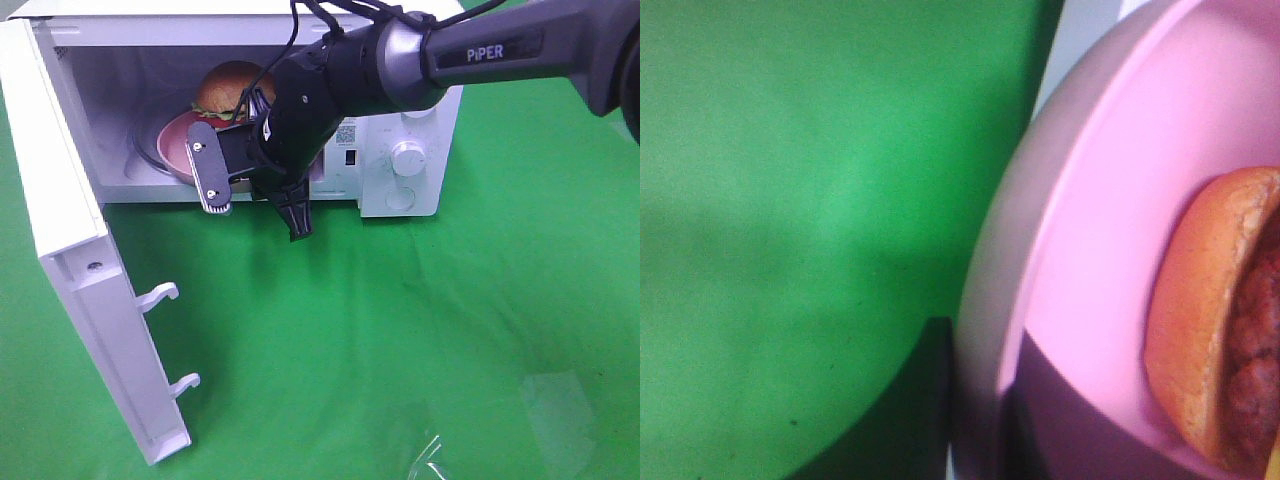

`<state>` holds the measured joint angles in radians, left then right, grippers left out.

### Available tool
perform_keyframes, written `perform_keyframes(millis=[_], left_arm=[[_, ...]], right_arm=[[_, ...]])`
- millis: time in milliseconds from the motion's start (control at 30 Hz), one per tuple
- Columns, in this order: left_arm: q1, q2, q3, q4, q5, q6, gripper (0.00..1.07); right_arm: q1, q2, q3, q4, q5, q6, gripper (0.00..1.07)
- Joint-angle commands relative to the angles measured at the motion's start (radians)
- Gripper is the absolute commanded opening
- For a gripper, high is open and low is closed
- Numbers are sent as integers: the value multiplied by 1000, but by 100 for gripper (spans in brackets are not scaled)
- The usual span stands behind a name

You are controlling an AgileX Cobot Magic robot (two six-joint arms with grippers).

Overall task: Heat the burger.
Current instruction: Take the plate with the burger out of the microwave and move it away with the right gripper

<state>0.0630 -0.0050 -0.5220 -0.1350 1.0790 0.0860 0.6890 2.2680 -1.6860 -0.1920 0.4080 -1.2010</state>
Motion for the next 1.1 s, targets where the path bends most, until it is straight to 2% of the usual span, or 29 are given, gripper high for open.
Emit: perform_keyframes(millis=[33,300,467,800,867,933,1100], left_arm=[[0,-16,3,-1,-9,1,100],[0,-16,3,-1,-9,1,100],[0,-16,3,-1,-9,1,100],[0,-16,3,-1,-9,1,100],[0,-16,3,-1,-9,1,100],[0,-16,3,-1,-9,1,100],[0,-16,3,-1,-9,1,100]], right_arm=[[13,-52,53,-4,-9,-63,0],[27,-118,145,-3,-36,-126,0],[30,-191,270,-4,-141,-156,0],[30,-284,419,12,-257,-163,0],[30,-302,440,43,-267,-187,0],[30,-339,486,142,-278,-313,0],[30,-368,525,220,-294,-419,0]])
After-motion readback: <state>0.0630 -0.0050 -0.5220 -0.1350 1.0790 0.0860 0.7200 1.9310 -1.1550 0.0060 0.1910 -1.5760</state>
